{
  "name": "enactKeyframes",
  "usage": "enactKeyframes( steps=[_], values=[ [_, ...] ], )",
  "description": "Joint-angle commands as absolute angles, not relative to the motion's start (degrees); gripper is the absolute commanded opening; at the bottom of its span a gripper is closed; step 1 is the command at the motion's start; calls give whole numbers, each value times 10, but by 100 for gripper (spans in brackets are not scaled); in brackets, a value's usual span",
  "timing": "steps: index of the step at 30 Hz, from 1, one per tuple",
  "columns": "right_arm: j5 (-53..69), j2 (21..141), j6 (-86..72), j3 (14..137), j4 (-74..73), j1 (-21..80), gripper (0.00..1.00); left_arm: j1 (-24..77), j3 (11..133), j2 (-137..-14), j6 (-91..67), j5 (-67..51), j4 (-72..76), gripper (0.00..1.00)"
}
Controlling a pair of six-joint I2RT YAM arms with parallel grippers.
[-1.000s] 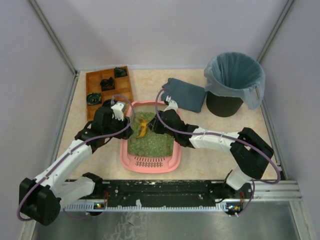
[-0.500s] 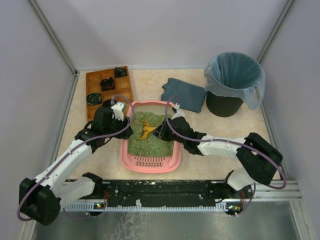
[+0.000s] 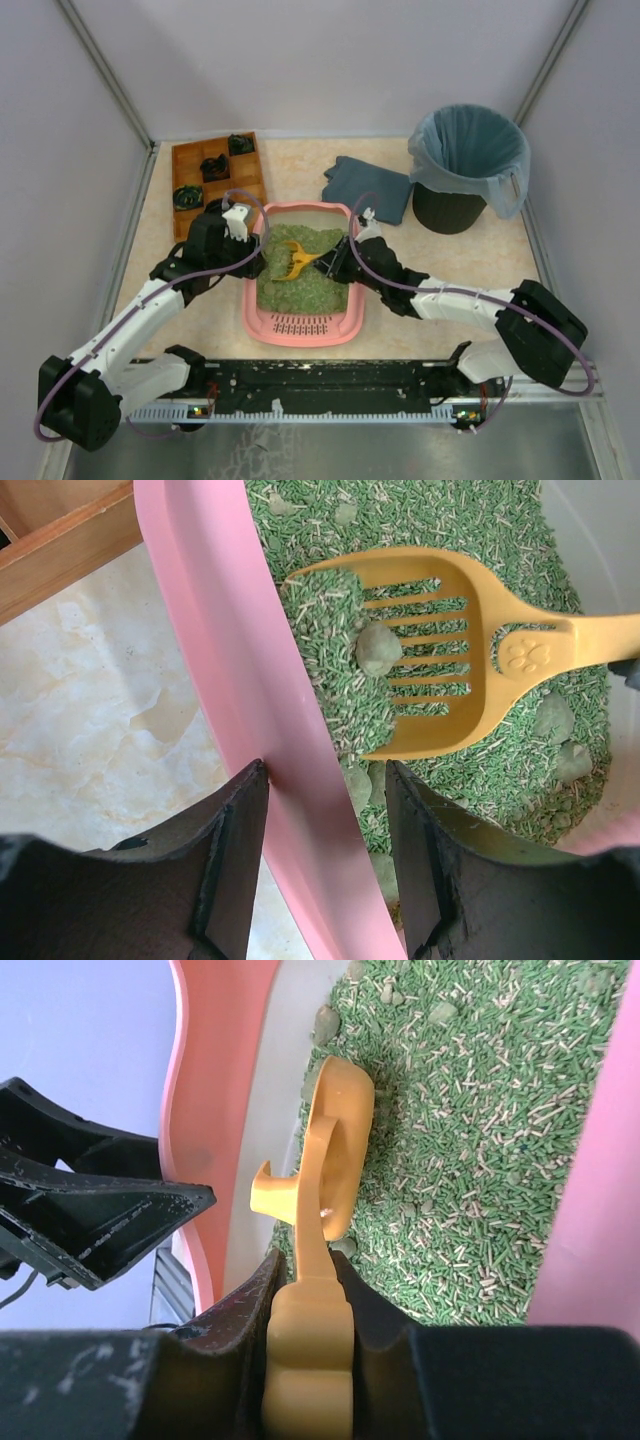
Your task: Clean the litter box
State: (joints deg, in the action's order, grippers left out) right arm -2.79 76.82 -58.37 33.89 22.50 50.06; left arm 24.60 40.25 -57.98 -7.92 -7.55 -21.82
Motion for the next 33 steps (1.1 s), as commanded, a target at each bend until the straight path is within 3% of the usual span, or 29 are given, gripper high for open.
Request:
enactKeyframes(
  steps=[1,11,24,30,33],
  values=[
    [-37,726,-590,335,252,487,0,246,411,-574,-83,-83,-212,56],
    [-28,652,-601,279,259,468,0,246,412,-568,-84,-77,-212,56],
    [102,504,-690,132,434,359,0,244,401,-507,-91,-39,-197,60],
    [163,534,-718,112,527,354,0,245,401,-505,-91,-36,-199,60],
    [113,508,-741,81,506,342,0,245,403,-505,-92,-34,-201,60]
  ],
)
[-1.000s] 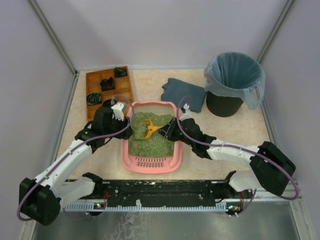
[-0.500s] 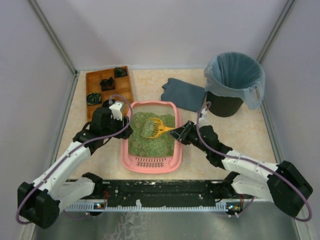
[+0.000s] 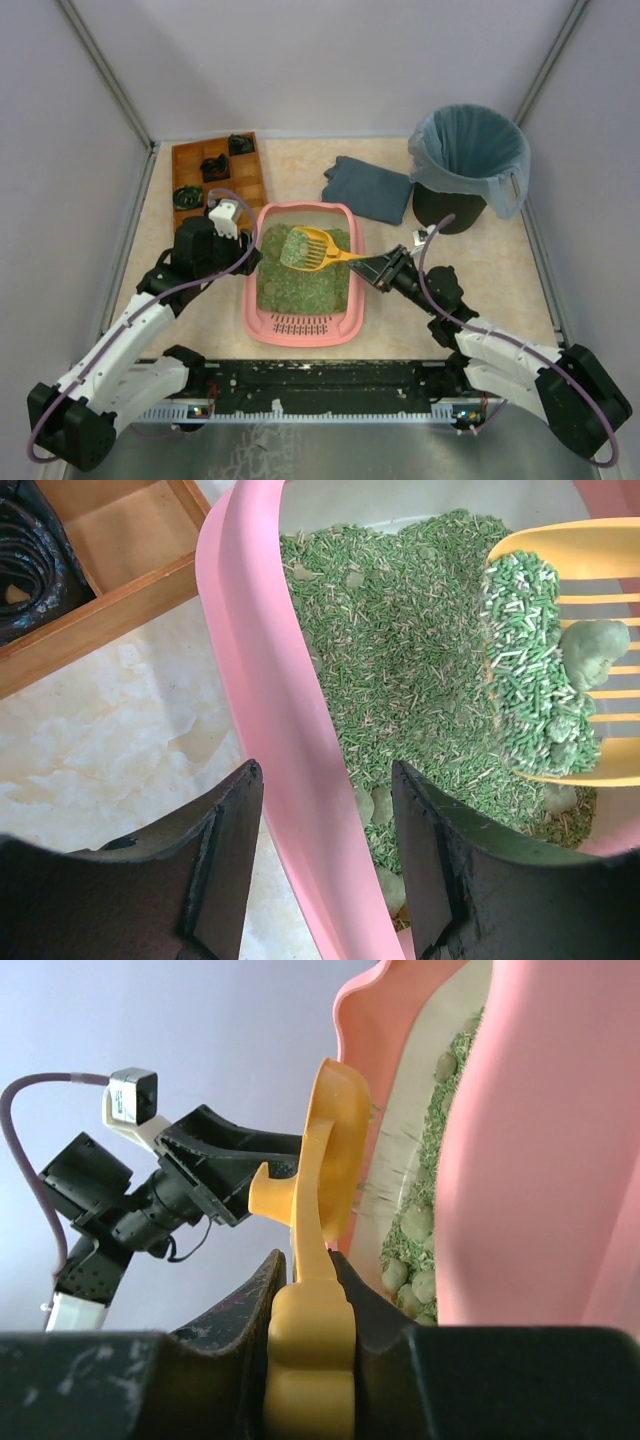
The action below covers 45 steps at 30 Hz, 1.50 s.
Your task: Clean the litter box
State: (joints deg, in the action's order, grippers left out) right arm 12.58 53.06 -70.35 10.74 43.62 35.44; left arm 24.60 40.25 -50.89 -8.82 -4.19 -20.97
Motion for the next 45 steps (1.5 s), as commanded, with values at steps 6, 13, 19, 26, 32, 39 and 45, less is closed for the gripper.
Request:
enactKeyframes(
  steps=[6,13,19,26,32,39,45],
  values=[
    [201,548,-722,114,546,338,0,245,401,-506,-93,-41,-197,60],
    [223,541,-726,110,549,319,0,244,401,-504,-94,-35,-199,60],
    [172,531,-754,85,546,298,0,242,403,-510,-94,-39,-201,60],
    [177,563,-798,62,605,274,0,241,402,-510,-94,-45,-199,60],
    [303,608,-754,121,650,275,0,239,400,-511,-94,-49,-196,61],
    [344,628,-758,136,644,270,0,238,401,-512,-94,-46,-197,61],
    [268,610,-795,84,655,259,0,237,401,-515,-95,-45,-197,60]
  ],
)
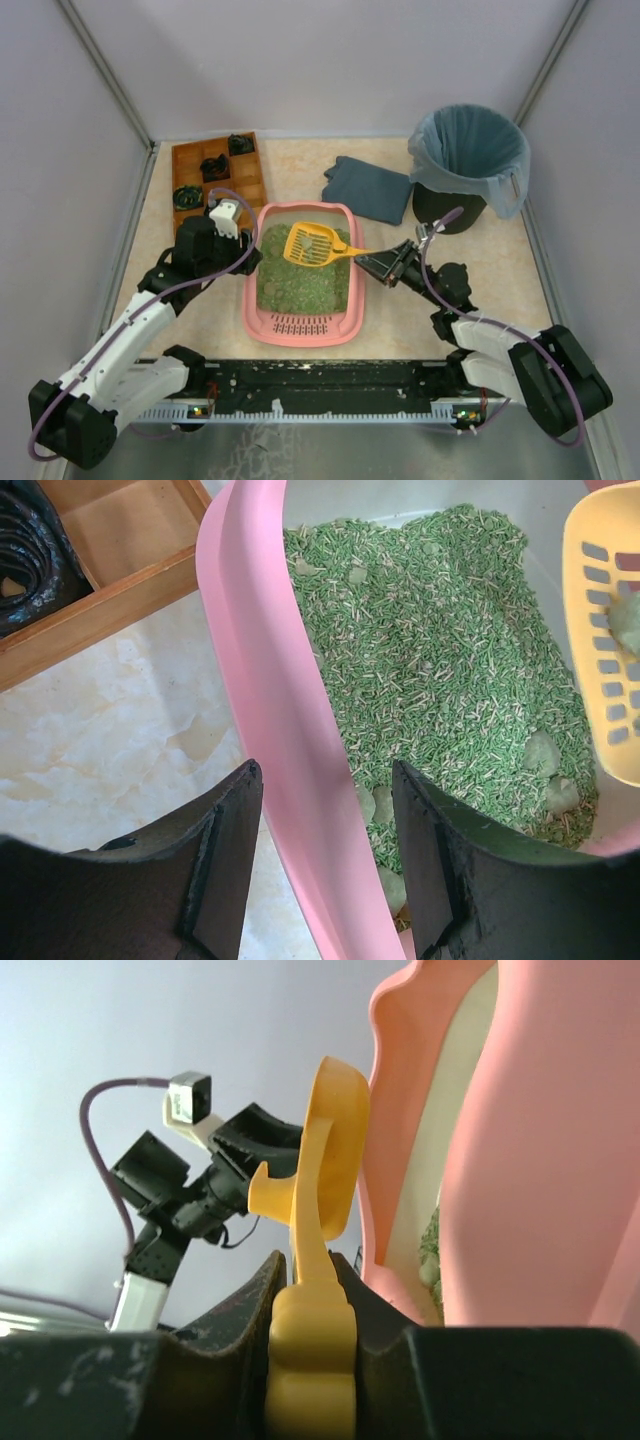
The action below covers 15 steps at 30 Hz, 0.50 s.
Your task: Clean the litter box
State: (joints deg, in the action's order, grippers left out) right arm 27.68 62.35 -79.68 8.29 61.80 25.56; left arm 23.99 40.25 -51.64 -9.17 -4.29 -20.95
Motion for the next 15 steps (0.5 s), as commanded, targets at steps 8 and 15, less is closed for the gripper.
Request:
enactKeyframes(
  steps=[8,15],
  values=[
    [252,580,-767,108,578,250,0,236,396,-513,-96,-41,-192,60],
    [270,575,-742,121,561,256,0,234,396,-513,-95,-46,-190,60]
  ],
)
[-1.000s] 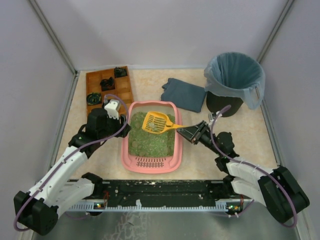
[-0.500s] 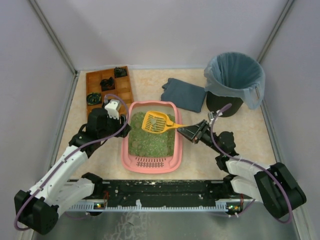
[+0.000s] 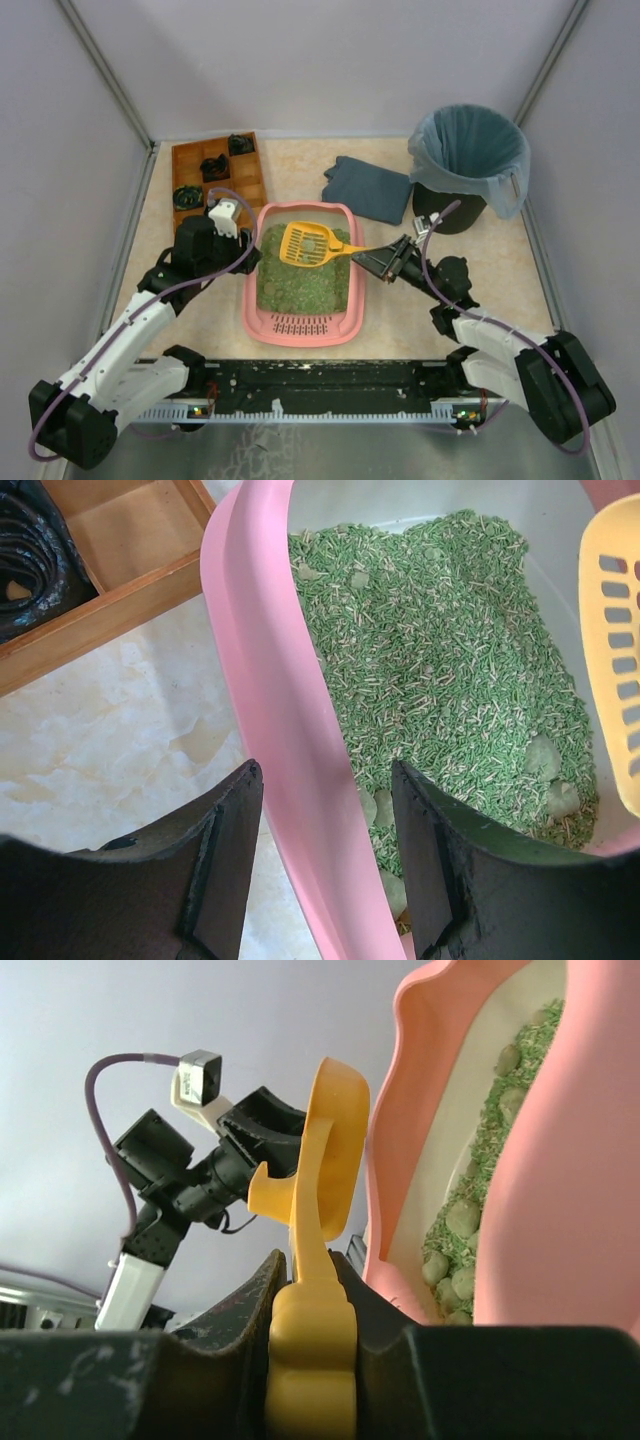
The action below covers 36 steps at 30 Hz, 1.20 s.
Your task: Clean the litter box
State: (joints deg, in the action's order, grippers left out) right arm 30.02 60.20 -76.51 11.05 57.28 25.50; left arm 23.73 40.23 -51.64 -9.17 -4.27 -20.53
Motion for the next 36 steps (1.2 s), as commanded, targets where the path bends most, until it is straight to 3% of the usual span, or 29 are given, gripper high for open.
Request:
enactKeyframes(
  steps=[1,6,20,23,36],
  values=[
    [273,573,-735,125,553,258,0,234,396,-512,-94,-46,-191,60],
    [302,578,-721,163,541,260,0,233,394,-506,-88,-54,-186,60],
    [195,489,-704,237,398,255,0,231,394,-501,-82,-55,-188,60],
    [142,467,-687,286,311,244,0,231,392,-496,-82,-55,-186,61],
    [17,451,-718,451,130,58,0,231,390,-499,-74,-93,-180,62]
  ],
)
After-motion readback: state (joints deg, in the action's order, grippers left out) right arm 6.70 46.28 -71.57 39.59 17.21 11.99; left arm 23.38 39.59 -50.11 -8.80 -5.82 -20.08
